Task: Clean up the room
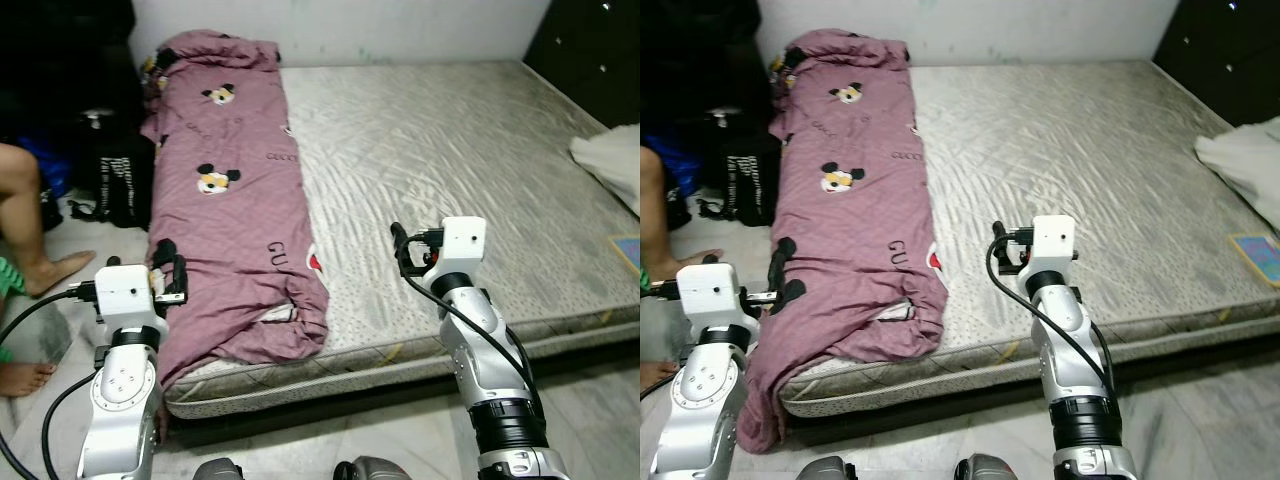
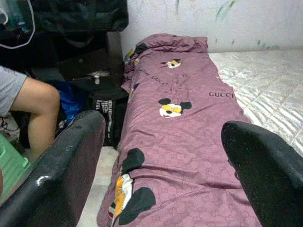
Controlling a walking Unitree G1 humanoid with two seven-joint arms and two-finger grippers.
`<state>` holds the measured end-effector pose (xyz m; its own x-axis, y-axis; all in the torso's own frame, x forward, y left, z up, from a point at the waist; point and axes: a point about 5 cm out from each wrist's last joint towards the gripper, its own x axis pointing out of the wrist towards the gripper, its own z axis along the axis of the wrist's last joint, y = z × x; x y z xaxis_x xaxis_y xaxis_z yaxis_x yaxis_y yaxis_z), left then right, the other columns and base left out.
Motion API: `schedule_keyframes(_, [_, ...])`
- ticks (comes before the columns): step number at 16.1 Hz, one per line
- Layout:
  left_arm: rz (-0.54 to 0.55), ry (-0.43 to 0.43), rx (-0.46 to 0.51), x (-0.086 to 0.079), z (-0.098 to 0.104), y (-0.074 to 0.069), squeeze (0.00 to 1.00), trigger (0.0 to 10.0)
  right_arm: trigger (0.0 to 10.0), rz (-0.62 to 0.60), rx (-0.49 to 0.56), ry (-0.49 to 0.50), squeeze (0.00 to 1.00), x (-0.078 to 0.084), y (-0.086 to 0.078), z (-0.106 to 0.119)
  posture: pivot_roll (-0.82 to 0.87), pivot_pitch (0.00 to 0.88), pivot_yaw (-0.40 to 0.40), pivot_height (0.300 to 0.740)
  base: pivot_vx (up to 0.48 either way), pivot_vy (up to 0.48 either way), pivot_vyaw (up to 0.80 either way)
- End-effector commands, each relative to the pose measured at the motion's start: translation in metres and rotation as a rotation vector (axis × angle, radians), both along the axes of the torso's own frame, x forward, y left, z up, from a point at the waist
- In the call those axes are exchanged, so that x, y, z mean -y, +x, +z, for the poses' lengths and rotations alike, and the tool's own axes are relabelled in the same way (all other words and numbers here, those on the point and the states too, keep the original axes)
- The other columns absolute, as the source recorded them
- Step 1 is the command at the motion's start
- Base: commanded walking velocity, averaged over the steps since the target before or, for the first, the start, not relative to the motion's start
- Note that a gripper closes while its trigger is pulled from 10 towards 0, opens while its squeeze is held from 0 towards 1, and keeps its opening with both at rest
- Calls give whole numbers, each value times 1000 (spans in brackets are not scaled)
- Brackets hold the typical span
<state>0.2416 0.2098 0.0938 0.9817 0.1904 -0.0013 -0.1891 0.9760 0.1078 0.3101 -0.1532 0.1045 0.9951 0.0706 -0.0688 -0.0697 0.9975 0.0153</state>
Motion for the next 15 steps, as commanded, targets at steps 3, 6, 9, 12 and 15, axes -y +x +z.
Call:
schedule_keyframes(3, [-2, 16, 14, 1, 5, 2, 0, 10000, 10000, 20, 6, -8, 0, -4, 2, 6, -73, 0, -57, 740, 0, 0, 0])
schedule_keyframes(6, [6, 16, 20, 0, 7, 3, 0, 10000, 10000, 43, 13, -1, 0, -9, 2, 7, -68, 0, -55, 740, 0, 0, 0])
schedule_keyframes(9, [8, 14, 22, 0, 8, 4, 0, 10000, 10000, 49, 13, 5, 0, -11, 2, 7, -71, 0, -50, 740, 0, 0, 0])
schedule_keyframes(12, [12, 9, 22, 0, 8, 6, 0, 10000, 10000, 53, 21, 5, 0, -12, 3, 9, -80, 0, -49, 732, 0, 0, 0])
schedule_keyframes(15, [22, 7, 30, 0, 9, 9, 0, 10000, 10000, 62, 28, 4, 0, -14, 4, 10, -87, 0, -48, 688, 0, 0, 0])
